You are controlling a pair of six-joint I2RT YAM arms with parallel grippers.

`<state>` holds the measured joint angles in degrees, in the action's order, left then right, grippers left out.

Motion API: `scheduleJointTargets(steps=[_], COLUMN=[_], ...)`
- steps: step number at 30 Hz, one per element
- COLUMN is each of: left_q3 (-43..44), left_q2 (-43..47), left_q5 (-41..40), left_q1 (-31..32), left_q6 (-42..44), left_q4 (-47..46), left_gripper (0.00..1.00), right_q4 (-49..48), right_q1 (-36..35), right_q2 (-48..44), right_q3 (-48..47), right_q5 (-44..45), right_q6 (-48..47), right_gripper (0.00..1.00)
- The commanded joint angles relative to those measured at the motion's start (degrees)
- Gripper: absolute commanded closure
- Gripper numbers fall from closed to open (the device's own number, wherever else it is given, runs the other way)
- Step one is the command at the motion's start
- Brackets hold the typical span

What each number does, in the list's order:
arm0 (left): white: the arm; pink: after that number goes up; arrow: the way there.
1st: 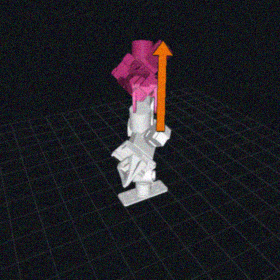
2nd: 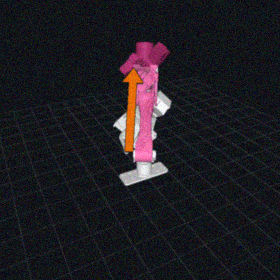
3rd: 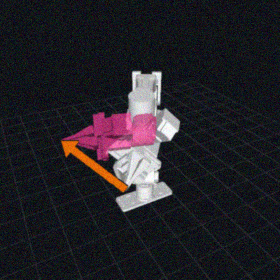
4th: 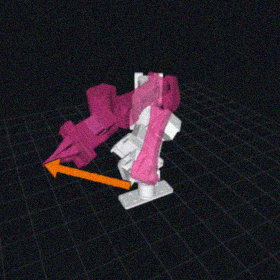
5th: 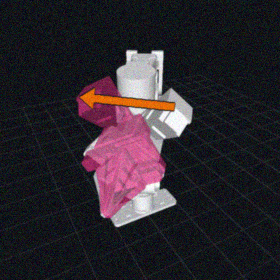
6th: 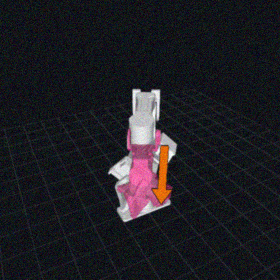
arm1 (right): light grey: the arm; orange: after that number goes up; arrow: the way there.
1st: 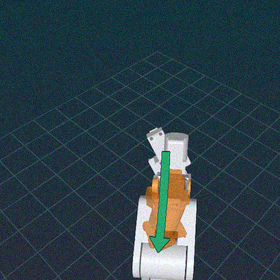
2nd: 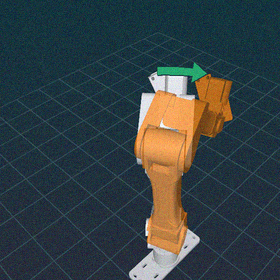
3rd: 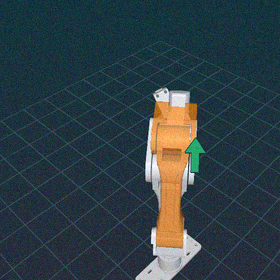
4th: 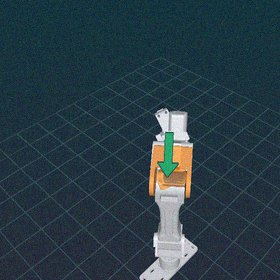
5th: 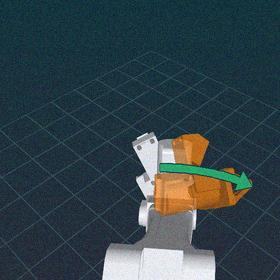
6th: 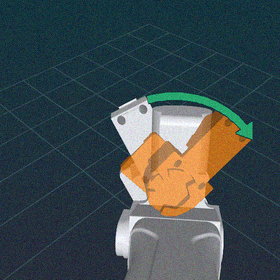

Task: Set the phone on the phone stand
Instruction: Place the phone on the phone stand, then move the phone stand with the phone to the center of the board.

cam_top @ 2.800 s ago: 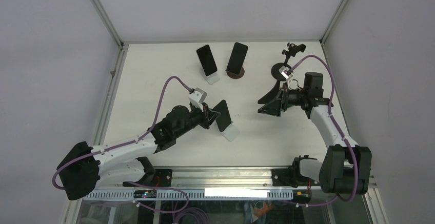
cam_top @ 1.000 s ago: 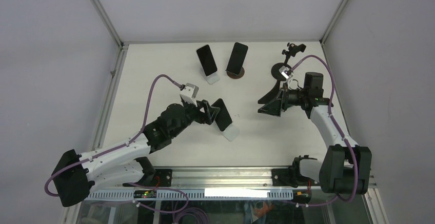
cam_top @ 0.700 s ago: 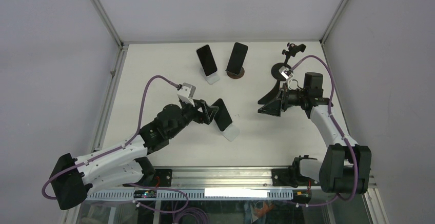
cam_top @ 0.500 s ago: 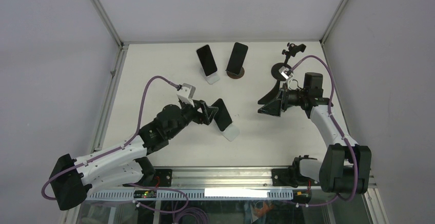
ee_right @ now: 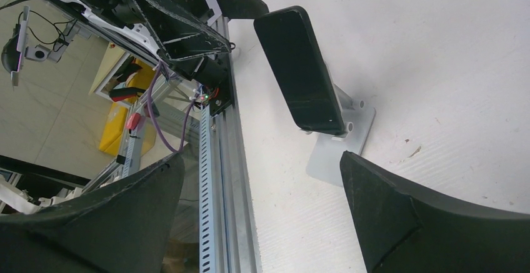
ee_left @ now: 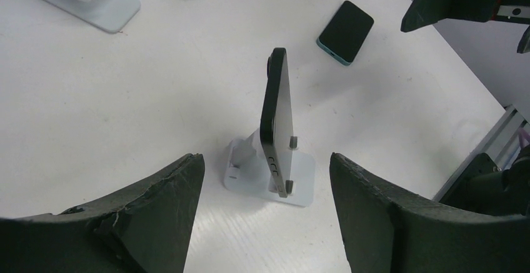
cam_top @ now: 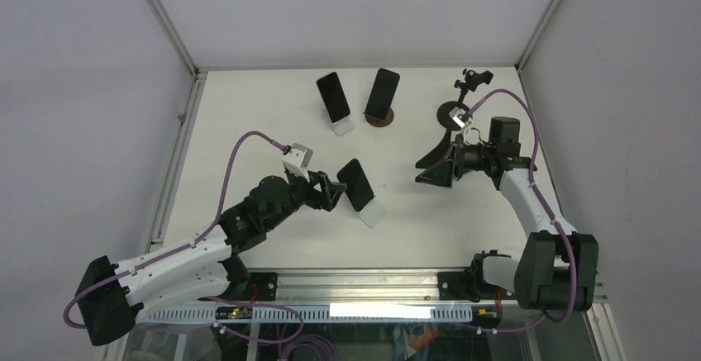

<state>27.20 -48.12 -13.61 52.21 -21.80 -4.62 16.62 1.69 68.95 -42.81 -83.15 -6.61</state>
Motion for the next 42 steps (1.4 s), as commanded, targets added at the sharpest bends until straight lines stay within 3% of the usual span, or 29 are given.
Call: scheduleJointTargets(steps=[1,14,33,36,42], left_q3=[-0.8,-3.1,-2.3,-2.5,-2.6], left_q2=[1.1,-5.1,-21.5,-22.6,-23.4], left_q5=[2.0,5.0,3.5,3.7,4.7], left_q1=[0.5,0.5,0.5,0.5,0.5], left_q6=[-0.3,-2.1,-5.0,-5.2,-4.6], left_q4=[-0.5,-8.6,-20.2,-21.5,-22.4], left_gripper=[0.26,0.28,0.55,0.64,0.98], right_q4=[-0.2,-0.1,0.3,0.3,0.4], right_q1=[0.7,0.8,0.9,0.9,0.9], right_q2=[0.0,0.0,0.2,0.2,0.2], right_q3=[-2.3,-2.3,-2.5,-2.5,-2.6], right_q5=[0.1,0.1,0.0,0.0,0.0], right_q6=[-1.4,-1.5,-1.6,-1.8,-1.8], right_gripper=[0.01,0.01,0.01,0.01,0.01])
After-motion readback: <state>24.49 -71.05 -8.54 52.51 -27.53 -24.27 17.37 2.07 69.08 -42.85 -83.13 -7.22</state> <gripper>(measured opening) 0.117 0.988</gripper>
